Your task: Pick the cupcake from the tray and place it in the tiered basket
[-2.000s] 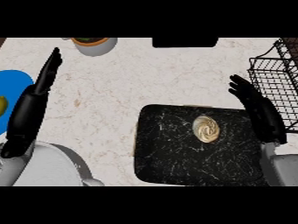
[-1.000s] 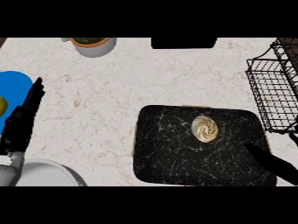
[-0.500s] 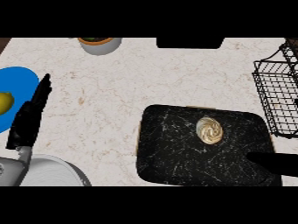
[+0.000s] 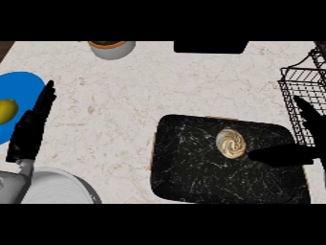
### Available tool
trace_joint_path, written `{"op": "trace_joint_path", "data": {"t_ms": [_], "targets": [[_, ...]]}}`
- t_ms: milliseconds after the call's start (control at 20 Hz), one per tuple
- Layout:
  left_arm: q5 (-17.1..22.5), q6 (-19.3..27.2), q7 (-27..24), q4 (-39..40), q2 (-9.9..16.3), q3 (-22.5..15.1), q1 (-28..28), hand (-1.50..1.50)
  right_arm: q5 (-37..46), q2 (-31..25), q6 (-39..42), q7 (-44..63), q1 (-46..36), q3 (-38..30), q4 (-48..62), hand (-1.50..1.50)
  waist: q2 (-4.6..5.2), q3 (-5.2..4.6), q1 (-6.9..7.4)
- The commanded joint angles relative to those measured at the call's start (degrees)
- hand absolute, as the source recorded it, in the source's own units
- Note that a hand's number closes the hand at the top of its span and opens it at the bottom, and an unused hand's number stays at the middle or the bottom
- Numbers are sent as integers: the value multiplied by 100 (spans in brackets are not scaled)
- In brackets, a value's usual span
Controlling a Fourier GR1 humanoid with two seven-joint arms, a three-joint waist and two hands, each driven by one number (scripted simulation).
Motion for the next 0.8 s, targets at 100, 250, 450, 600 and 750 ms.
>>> {"op": "trace_joint_path", "data": {"t_ms": [100,250,450,600,750], "targets": [[-14,-84,163,-74,71,73,-13,0,-156,178,465,1474,-666,82,699,-150,-8,1,2],[-143,37,-35,-102,-92,-9,157,0,123,540,286,1475,-746,459,982,-150,-9,4,11],[-82,-121,104,28,1,141,-21,0,231,685,447,1476,-802,497,1066,-150,-25,1,-84],[11,-213,-73,11,71,313,226,0,439,704,523,1476,-498,580,716,-150,-46,1,-144],[-49,-236,66,24,33,274,85,0,746,707,645,1476,-423,754,847,-150,-34,4,-147]]}}
